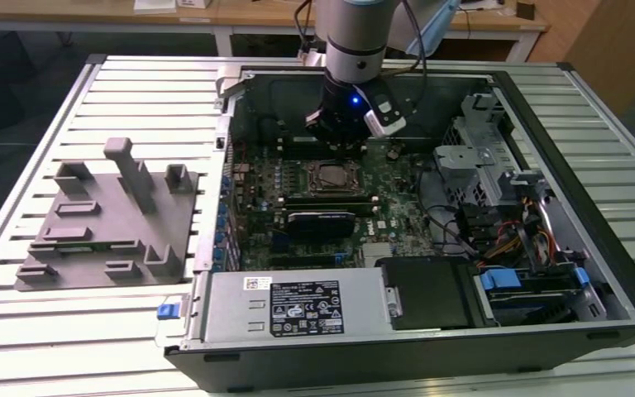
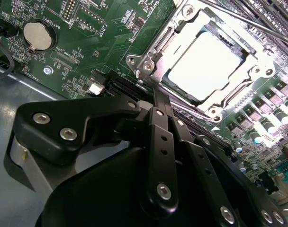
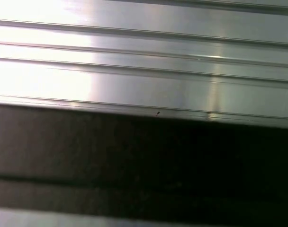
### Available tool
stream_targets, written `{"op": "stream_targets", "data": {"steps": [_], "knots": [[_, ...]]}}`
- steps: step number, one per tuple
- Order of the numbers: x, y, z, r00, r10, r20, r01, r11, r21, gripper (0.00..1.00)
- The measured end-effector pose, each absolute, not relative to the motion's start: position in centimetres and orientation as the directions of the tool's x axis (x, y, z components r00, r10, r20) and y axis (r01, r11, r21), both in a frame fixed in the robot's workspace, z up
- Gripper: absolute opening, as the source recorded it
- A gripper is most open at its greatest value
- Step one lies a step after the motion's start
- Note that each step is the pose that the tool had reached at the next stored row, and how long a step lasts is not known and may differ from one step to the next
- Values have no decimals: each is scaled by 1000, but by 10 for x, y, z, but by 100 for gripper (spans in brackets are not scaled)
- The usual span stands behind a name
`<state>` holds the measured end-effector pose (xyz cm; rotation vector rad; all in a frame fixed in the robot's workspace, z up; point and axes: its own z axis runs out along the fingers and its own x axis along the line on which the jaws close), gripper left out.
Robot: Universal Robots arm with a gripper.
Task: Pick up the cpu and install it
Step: 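Close the cpu cover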
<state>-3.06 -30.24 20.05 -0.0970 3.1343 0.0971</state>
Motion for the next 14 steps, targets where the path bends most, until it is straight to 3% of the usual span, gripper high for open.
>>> {"op": "stream_targets", "data": {"steps": [14], "knots": [[-30, -302, 197, -998, -62, -5, -62, 997, 46, 11]]}}
